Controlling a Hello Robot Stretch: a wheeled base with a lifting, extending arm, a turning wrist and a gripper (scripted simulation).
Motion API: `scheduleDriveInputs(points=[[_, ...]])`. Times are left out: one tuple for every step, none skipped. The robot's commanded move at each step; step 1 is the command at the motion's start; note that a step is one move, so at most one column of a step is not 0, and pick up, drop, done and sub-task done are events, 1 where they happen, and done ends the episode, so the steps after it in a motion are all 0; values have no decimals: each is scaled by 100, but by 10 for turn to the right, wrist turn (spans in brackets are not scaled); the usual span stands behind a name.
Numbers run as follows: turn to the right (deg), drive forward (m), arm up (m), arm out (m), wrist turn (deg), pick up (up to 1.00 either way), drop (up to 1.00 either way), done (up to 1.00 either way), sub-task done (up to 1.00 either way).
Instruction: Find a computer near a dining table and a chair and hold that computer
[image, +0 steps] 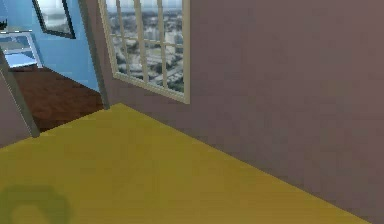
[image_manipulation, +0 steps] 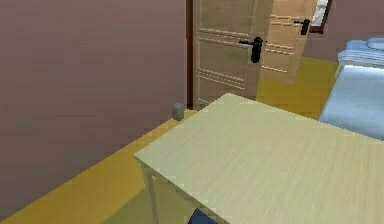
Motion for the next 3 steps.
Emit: scheduleDriveInputs(points=[[90, 0, 0, 0, 0, 0, 0, 0, 0], [0, 0, 8, 0, 0, 0, 0, 0, 0], [0, 0, 0, 38, 0, 0, 0, 0, 0]])
